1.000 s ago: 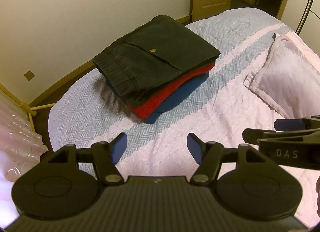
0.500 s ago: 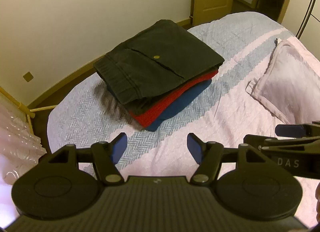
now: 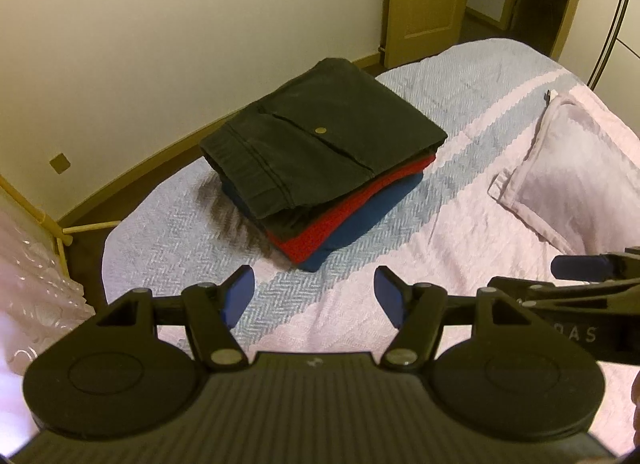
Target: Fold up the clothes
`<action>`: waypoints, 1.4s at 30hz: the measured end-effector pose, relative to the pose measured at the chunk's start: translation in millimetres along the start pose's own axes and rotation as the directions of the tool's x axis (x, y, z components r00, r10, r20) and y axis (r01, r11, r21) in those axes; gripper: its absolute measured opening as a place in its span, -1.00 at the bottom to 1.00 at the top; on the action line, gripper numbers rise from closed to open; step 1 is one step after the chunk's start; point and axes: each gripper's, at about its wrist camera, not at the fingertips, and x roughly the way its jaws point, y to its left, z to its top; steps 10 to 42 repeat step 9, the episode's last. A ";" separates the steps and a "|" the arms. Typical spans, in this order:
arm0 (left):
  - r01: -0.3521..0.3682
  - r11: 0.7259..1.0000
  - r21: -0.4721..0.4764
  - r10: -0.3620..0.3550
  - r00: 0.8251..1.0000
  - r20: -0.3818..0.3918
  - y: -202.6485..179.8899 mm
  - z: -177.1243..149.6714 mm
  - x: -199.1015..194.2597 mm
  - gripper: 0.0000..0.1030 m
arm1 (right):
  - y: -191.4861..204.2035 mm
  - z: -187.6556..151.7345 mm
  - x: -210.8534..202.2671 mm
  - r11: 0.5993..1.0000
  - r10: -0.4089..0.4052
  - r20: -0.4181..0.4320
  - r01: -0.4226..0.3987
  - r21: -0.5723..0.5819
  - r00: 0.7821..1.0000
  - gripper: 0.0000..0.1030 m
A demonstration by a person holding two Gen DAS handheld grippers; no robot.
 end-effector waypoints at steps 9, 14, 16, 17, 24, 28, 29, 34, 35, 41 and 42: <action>-0.006 1.000 0.004 0.006 0.998 0.057 3.6 -3.4 -23.0 0.22 | 10.6 -4.7 -19.8 1.000 -0.015 0.033 0.015 0.000 0.999 0.36; -0.006 1.000 0.004 0.006 0.998 0.057 3.6 -3.4 -23.0 0.22 | 10.6 -4.7 -19.8 1.000 -0.015 0.033 0.015 0.000 0.999 0.36; -0.006 1.000 0.004 0.006 0.998 0.057 3.6 -3.4 -23.0 0.22 | 10.6 -4.7 -19.8 1.000 -0.015 0.033 0.015 0.000 0.999 0.36; -0.006 1.000 0.004 0.006 0.998 0.057 3.6 -3.4 -23.0 0.22 | 10.6 -4.7 -19.8 1.000 -0.015 0.033 0.015 0.000 0.999 0.36; -0.006 1.000 0.004 0.006 0.998 0.057 3.6 -3.4 -23.0 0.22 | 10.6 -4.7 -19.8 1.000 -0.015 0.033 0.015 0.000 0.999 0.36; -0.006 1.000 0.004 0.006 0.998 0.057 3.6 -3.4 -23.0 0.22 | 10.6 -4.7 -19.8 1.000 -0.015 0.033 0.015 0.000 0.999 0.36; -0.006 1.000 0.004 0.006 0.998 0.057 3.6 -3.4 -23.0 0.22 | 10.6 -4.7 -19.8 1.000 -0.015 0.033 0.015 0.000 0.999 0.36; -0.006 1.000 0.004 0.006 0.998 0.057 3.6 -3.4 -23.0 0.22 | 10.6 -4.7 -19.8 1.000 -0.015 0.033 0.015 0.000 0.999 0.36; -0.006 1.000 0.004 0.006 0.998 0.057 3.6 -3.4 -23.0 0.22 | 10.6 -4.7 -19.8 1.000 -0.015 0.033 0.015 0.000 0.999 0.36; -0.006 1.000 0.004 0.006 0.998 0.057 3.6 -3.4 -23.0 0.22 | 10.6 -4.7 -19.8 1.000 -0.015 0.033 0.015 0.000 0.999 0.36; -0.006 1.000 0.004 0.006 0.998 0.057 3.6 -3.4 -23.0 0.22 | 10.6 -4.7 -19.8 1.000 -0.015 0.033 0.015 0.000 0.999 0.36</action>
